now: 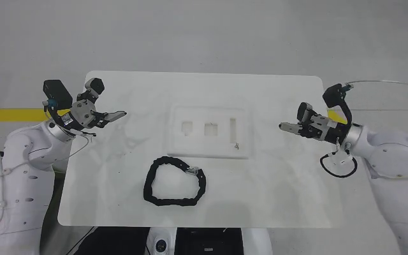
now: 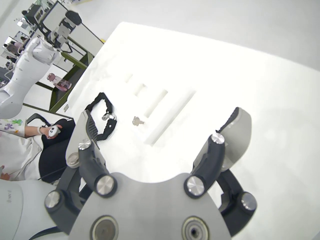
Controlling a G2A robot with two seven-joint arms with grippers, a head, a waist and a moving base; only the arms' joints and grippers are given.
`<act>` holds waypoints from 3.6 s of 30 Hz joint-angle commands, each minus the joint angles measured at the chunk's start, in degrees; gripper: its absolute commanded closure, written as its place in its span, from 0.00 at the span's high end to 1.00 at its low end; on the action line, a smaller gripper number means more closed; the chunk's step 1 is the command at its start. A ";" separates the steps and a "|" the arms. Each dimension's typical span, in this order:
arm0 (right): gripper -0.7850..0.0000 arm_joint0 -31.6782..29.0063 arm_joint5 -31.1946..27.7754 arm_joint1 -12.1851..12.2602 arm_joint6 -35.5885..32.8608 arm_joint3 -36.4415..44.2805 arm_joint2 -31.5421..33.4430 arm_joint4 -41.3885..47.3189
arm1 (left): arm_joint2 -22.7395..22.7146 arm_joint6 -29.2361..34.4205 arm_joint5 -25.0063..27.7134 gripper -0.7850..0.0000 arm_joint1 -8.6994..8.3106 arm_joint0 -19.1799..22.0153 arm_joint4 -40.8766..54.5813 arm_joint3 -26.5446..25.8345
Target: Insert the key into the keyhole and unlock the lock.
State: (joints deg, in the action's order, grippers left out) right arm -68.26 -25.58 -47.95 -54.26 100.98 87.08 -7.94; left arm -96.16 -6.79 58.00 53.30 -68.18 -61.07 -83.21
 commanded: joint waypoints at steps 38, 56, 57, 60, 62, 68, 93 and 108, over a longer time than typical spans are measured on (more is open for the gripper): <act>1.00 27.64 39.17 -6.52 -15.90 -0.11 -38.53 -11.65 | 0.00 0.00 0.00 1.00 0.00 0.00 0.00 0.00; 1.00 27.64 39.17 -6.52 -15.90 -0.11 -38.53 -11.65 | 0.00 0.00 0.00 1.00 0.00 0.00 0.00 0.00; 1.00 27.64 39.17 -6.52 -15.90 -0.11 -38.53 -11.65 | 0.00 0.00 0.00 1.00 0.00 0.00 0.00 0.00; 1.00 27.27 39.42 -6.62 -15.45 0.82 -39.60 -13.94 | 0.00 0.00 0.00 1.00 0.00 0.00 0.00 0.00; 1.00 27.75 42.22 -6.82 -16.98 1.47 -40.94 -16.81 | 0.00 0.00 0.00 1.00 0.00 0.00 0.00 0.00; 1.00 31.14 47.67 -8.30 -21.49 1.87 -45.55 -21.70 | 0.00 0.00 0.00 1.00 0.00 0.00 0.00 0.00; 0.44 34.76 50.66 -11.63 -24.94 -2.52 -51.86 -25.86 | 0.00 0.00 0.00 1.00 0.00 0.00 0.00 0.00; 0.05 35.42 51.45 -12.51 -24.15 -5.49 -52.31 -26.42 | 0.00 0.00 0.00 1.00 0.00 0.00 0.00 0.00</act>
State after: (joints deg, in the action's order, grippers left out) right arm -32.84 25.84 -60.44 -78.45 95.57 34.77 -34.36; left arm -96.16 -6.79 58.00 53.30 -68.18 -61.07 -83.21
